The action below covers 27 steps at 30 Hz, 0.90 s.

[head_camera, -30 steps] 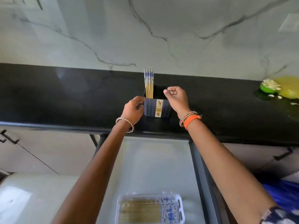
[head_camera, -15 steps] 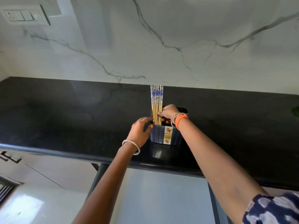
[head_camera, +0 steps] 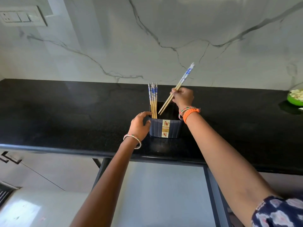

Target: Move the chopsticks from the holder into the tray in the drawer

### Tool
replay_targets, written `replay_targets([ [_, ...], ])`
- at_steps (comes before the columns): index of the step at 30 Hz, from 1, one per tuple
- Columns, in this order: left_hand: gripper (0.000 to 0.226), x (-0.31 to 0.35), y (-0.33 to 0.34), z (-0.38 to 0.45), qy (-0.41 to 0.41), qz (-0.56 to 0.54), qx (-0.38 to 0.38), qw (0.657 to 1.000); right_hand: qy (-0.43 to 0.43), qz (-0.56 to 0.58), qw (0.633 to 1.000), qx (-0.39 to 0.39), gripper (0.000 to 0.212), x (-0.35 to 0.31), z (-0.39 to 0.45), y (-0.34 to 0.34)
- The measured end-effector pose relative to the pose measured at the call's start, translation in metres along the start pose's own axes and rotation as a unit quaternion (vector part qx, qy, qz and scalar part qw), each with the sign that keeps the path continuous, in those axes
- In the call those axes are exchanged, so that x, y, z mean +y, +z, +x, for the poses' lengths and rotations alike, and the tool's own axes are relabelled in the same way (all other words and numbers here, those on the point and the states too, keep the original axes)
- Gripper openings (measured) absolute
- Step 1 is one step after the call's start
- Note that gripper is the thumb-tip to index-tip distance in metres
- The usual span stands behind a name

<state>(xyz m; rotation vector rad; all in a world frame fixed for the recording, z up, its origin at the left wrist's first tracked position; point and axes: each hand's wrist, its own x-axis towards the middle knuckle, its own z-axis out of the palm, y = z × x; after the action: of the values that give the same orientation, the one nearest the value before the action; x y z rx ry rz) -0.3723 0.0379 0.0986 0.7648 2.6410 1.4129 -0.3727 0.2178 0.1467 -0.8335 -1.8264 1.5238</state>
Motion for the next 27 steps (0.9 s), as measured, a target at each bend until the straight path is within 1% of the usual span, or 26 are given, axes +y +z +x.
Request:
replay_targets([
  [2,0.035,0.002,-0.008,-0.010,0.003,-0.006,0.005,1.000,0.005,0.059,0.997,0.047,0.018,-0.010,-0.014,-0.015],
  [4,0.035,-0.001,-0.015,-0.021,-0.002,-0.016,0.009,1.000,0.028,0.138,0.987,0.076,0.016,-0.014,-0.031,-0.029],
  [7,0.034,-0.014,-0.020,-0.050,-0.034,-0.047,0.004,0.998,0.104,0.270,0.952,0.096,0.010,-0.008,-0.070,-0.048],
  [9,0.034,-0.027,-0.018,-0.075,-0.067,-0.070,0.002,0.995,0.158,0.325,0.927,0.097,0.016,0.002,-0.101,-0.059],
  [11,0.034,-0.046,-0.014,-0.109,-0.115,-0.087,-0.012,0.990,0.205,0.356,0.904,0.117,0.020,0.021,-0.137,-0.068],
  [13,0.035,-0.068,-0.008,-0.152,-0.155,-0.073,-0.042,0.984,0.236,0.366,0.889,0.138,0.023,0.047,-0.178,-0.073],
  [15,0.034,-0.092,-0.003,-0.198,-0.179,-0.053,-0.062,0.980,0.262,0.368,0.877,0.163,0.026,0.078,-0.228,-0.075],
  [17,0.032,-0.116,0.004,-0.247,-0.210,-0.037,-0.055,0.976,0.298,0.366,0.861,0.190,0.029,0.120,-0.280,-0.075],
  [19,0.033,-0.137,0.010,-0.290,-0.265,-0.036,-0.015,0.963,0.345,0.374,0.842,0.180,0.028,0.159,-0.327,-0.076],
  [21,0.036,-0.155,0.014,-0.321,-0.326,-0.054,0.021,0.944,0.408,0.367,0.821,0.156,0.026,0.192,-0.360,-0.076],
  [23,0.038,-0.168,0.017,-0.335,-0.362,-0.093,0.019,0.927,0.460,0.336,0.813,0.124,0.026,0.214,-0.378,-0.074],
  [24,0.037,-0.169,0.017,-0.335,-0.373,-0.122,0.017,0.920,0.470,0.317,0.816,0.108,0.026,0.219,-0.383,-0.071],
  [25,0.032,-0.172,0.017,-0.334,-0.373,-0.144,0.009,0.917,0.478,0.290,0.823,0.095,0.026,0.222,-0.388,-0.068],
  [27,0.022,-0.174,0.019,-0.333,-0.361,-0.168,-0.014,0.917,0.507,0.250,0.818,0.105,0.024,0.227,-0.395,-0.063],
])
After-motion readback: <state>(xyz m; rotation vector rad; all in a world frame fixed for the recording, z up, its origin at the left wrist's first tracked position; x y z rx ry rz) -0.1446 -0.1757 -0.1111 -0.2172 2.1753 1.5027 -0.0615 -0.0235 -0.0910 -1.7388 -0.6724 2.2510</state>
